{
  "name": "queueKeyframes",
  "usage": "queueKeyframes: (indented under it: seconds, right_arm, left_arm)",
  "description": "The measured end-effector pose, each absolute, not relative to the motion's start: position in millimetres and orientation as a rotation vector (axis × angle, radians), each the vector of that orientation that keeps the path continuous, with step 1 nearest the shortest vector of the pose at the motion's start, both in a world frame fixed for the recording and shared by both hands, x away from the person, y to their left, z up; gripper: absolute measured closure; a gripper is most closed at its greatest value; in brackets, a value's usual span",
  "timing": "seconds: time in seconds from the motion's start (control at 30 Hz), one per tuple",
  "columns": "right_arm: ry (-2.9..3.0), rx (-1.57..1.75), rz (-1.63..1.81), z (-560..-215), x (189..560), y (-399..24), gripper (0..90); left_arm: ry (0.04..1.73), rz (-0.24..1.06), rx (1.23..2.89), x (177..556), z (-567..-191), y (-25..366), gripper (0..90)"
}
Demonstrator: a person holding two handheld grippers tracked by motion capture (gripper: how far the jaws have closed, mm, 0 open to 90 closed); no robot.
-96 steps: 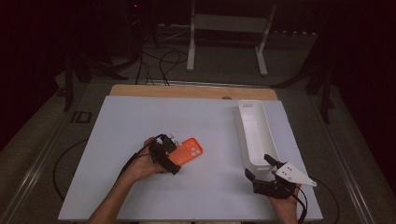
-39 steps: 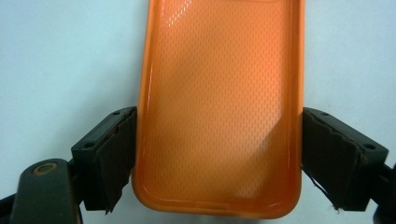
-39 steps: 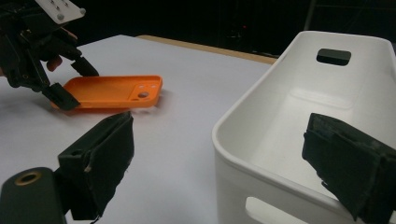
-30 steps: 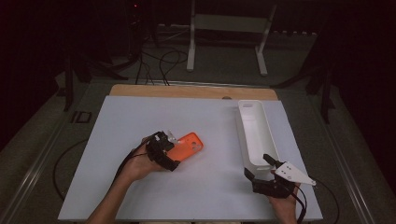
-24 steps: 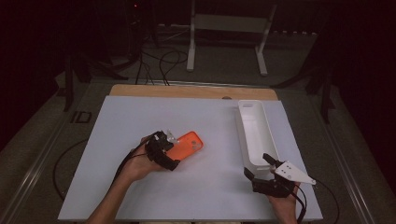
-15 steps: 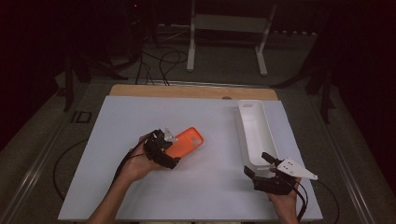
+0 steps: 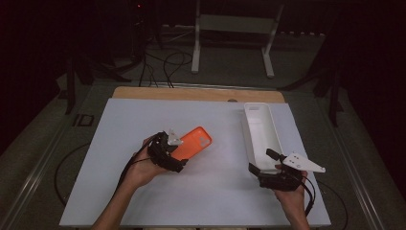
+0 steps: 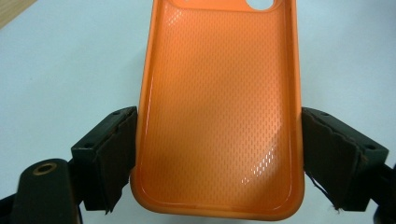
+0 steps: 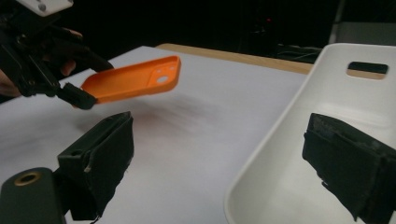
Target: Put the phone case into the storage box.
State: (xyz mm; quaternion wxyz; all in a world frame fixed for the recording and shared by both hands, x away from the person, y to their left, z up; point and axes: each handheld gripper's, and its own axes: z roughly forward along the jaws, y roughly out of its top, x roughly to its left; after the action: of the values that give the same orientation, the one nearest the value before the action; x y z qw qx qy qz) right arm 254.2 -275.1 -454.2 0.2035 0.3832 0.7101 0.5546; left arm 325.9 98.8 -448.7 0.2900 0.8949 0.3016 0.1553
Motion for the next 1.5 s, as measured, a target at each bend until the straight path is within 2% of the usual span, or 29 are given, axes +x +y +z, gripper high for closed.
queueKeyframes:
  seconds: [0.8,1.5]
  right_arm:
    - [2.035,1.104,1.623,-428,288,-247,8.9]
    - [2.184,1.146,1.654,-426,311,-208,9.0]
  left_arm:
    - [0.702,0.516,2.287,311,-418,77,16.4]
    - [0.619,0.555,2.246,298,-404,63,16.5]
